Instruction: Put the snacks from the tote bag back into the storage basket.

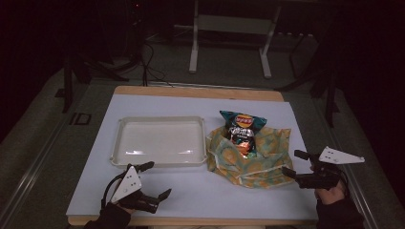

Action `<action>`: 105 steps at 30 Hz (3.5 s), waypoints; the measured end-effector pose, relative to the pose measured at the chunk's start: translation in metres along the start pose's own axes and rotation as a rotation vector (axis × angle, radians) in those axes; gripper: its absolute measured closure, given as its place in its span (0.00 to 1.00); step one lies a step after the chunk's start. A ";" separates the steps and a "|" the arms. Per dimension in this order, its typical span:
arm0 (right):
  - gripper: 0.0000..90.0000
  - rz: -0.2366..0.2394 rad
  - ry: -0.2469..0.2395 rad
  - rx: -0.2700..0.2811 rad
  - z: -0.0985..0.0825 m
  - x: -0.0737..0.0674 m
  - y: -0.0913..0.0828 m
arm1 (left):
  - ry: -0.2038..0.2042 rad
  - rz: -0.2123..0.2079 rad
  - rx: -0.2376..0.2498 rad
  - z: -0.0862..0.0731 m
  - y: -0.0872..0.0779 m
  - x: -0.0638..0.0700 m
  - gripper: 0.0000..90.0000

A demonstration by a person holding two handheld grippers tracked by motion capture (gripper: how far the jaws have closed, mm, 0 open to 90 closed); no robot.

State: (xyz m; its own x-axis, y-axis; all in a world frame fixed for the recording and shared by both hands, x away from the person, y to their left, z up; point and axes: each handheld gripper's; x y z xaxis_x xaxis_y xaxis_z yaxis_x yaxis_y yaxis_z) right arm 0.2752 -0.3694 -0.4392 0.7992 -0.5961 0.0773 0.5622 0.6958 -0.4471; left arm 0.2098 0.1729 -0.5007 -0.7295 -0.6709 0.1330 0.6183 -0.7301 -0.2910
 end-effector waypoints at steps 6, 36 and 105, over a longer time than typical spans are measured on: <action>0.13 -0.015 -0.030 0.018 0.017 0.000 0.005 | 0.003 -0.001 -0.020 -0.001 0.002 0.001 0.00; 0.17 -0.079 -0.132 0.057 0.087 0.039 0.037 | 0.001 -0.007 -0.034 -0.001 0.003 -0.001 0.00; 0.58 0.070 0.044 -0.229 0.034 0.117 0.165 | -0.004 -0.011 -0.048 -0.002 0.005 -0.003 0.00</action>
State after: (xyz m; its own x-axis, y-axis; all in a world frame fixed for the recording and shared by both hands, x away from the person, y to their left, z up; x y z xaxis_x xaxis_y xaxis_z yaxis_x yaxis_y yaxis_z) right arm 0.4685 -0.3110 -0.4737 0.8215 -0.5703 0.0025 0.4392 0.6298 -0.6406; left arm 0.2148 0.1714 -0.5042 -0.7349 -0.6636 0.1398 0.5956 -0.7301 -0.3349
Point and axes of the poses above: each handheld gripper's, and its own axes: y roughly forward along the jaws, z roughly out of its top, x roughly to its right, and after that the axes turned 11 degrees about -y, right-handed
